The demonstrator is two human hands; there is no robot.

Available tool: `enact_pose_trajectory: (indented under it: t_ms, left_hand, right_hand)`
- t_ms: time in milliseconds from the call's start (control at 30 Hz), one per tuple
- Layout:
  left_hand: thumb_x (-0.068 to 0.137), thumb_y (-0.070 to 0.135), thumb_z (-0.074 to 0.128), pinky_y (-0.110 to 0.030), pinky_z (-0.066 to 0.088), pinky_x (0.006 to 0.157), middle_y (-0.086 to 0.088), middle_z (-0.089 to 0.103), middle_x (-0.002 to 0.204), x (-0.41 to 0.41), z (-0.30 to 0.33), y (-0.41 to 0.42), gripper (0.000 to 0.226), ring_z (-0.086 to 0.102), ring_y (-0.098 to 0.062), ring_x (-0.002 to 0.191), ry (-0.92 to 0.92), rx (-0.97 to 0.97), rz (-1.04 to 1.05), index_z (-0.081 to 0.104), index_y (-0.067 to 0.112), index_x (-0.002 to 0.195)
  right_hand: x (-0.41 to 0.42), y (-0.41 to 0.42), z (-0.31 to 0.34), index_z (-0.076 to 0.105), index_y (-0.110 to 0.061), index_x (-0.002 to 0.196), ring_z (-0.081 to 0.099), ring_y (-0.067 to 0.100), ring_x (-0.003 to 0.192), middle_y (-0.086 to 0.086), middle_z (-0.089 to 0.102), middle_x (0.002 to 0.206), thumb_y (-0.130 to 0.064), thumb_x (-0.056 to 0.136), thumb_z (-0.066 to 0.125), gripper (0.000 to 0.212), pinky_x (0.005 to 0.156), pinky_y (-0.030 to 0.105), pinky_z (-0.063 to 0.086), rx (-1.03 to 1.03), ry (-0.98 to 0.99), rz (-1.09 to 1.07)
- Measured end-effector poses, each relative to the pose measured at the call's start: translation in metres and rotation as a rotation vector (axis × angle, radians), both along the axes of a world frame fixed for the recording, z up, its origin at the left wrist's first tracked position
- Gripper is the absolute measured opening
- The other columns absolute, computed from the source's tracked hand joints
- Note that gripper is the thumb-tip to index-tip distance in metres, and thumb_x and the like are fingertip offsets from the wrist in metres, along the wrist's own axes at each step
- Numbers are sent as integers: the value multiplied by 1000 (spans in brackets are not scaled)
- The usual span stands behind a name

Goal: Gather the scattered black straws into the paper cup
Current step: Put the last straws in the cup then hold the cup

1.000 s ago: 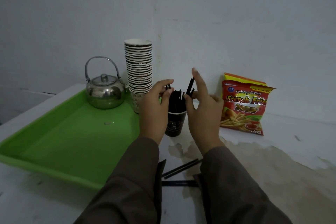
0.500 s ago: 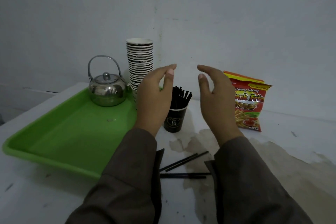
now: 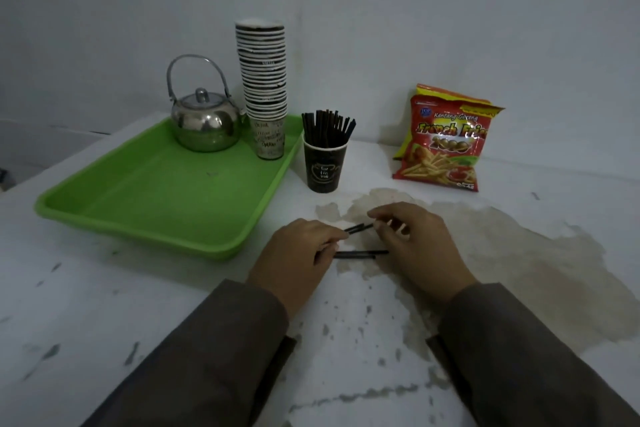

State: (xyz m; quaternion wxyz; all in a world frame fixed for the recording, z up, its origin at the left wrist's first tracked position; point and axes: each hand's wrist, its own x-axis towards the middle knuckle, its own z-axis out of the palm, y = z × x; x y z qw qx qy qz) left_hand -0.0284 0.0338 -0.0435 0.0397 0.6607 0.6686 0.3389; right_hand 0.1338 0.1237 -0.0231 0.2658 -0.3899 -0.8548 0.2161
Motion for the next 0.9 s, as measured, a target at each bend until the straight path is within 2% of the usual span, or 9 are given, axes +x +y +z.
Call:
enact_pose_trajectory:
  t_ms: [100, 233, 367, 567, 667, 833, 900]
  left_hand:
    - [82, 14, 41, -25, 36, 80, -7, 70, 99, -4, 3, 2, 34, 58, -25, 93, 11, 14, 17, 67, 13, 104]
    - [89, 10, 45, -26, 36, 82, -8, 67, 103, -11, -1, 8, 28, 54, -25, 99, 23, -31, 68, 65, 12, 107]
    - [91, 14, 49, -24, 33, 83, -6, 63, 108, -11, -4, 11, 24, 48, -22, 104, -8, -71, 86, 64, 14, 109]
    - [89, 19, 54, -29, 37, 85, -5, 61, 105, -10, -3, 11, 22, 48, -21, 103, 6, -75, 88, 66, 16, 107]
    - [89, 20, 54, -32, 40, 86, -5, 62, 105, -9, -3, 10, 22, 48, -21, 102, -4, -72, 96, 67, 17, 106]
    - [91, 22, 50, -40, 44, 83, -7, 65, 99, -9, -3, 10, 21, 52, -25, 96, 41, -28, 119, 67, 16, 102]
    - [91, 21, 50, -41, 45, 82, -7, 66, 97, -9, -3, 10, 21, 53, -25, 95, 31, -22, 118, 67, 16, 101]
  right_hand:
    - [-2, -7, -1, 67, -21, 102, 49, 13, 90, -3, 61, 96, -23, 86, 59, 17, 79, 26, 41, 90, -101, 114]
    - [-14, -16, -5, 69, -16, 103, 52, 22, 91, 5, 67, 101, -21, 83, 64, 22, 76, 34, 42, 263, -243, 260]
    - [-20, -21, -5, 69, -15, 102, 53, 27, 93, 9, 67, 99, -19, 86, 59, 19, 76, 37, 38, 327, -277, 260]
    - [-22, -23, -7, 66, -14, 105, 52, 27, 94, 9, 63, 101, -16, 89, 53, 21, 76, 34, 37, 397, -353, 248]
    - [-22, -26, -7, 69, -12, 93, 55, 28, 84, 10, 64, 89, -12, 84, 58, 14, 70, 37, 41, 477, -393, 245]
    - [-24, -28, -9, 65, -7, 82, 56, 28, 74, 12, 63, 80, -8, 78, 64, 4, 63, 34, 43, 481, -404, 217]
    - [-25, -29, -9, 63, -6, 80, 57, 28, 70, 12, 64, 77, -6, 74, 68, 7, 61, 33, 46, 511, -412, 204]
